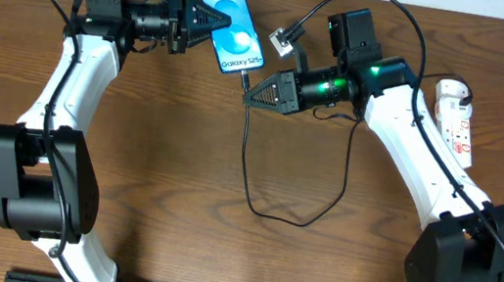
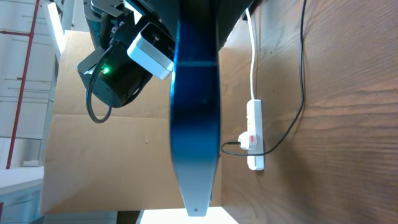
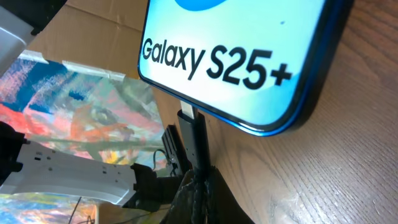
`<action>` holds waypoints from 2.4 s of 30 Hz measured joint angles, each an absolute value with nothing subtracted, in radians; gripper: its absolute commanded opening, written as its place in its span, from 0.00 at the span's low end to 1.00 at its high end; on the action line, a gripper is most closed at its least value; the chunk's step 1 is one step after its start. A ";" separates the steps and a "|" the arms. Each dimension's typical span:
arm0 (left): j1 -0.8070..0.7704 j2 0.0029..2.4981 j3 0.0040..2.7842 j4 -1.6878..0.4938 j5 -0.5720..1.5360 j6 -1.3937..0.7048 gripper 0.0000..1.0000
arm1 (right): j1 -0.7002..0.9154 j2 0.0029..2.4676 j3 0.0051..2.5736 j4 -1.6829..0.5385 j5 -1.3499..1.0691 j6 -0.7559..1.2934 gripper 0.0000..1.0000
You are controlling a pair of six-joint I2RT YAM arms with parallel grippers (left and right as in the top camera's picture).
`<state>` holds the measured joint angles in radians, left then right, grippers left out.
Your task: Plug charger to phone and switch on socket
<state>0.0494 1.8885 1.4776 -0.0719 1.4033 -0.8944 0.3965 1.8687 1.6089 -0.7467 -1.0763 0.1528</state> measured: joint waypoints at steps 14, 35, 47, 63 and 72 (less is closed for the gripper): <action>0.051 1.888 1.478 -0.071 1.395 -0.894 0.07 | 0.397 1.869 1.609 -0.721 -1.076 0.192 0.01; 0.051 1.888 1.478 -0.070 1.380 -0.894 0.07 | 0.389 1.869 1.608 -0.694 -1.077 0.232 0.01; 0.063 1.888 1.478 -0.068 1.374 -0.888 0.08 | 0.371 1.869 1.601 -0.634 -1.095 0.278 0.01; 0.069 1.888 1.478 -0.063 1.416 -0.841 0.07 | 0.367 1.869 1.599 -0.613 -1.111 0.300 0.01; 0.071 1.888 1.478 -0.063 1.448 -0.823 0.07 | 0.361 1.869 1.596 -0.611 -1.120 0.303 0.01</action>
<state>0.0711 1.8885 1.4776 -0.0628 1.4475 -0.8234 0.3614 1.8687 1.5955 -0.6113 -1.1198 0.3031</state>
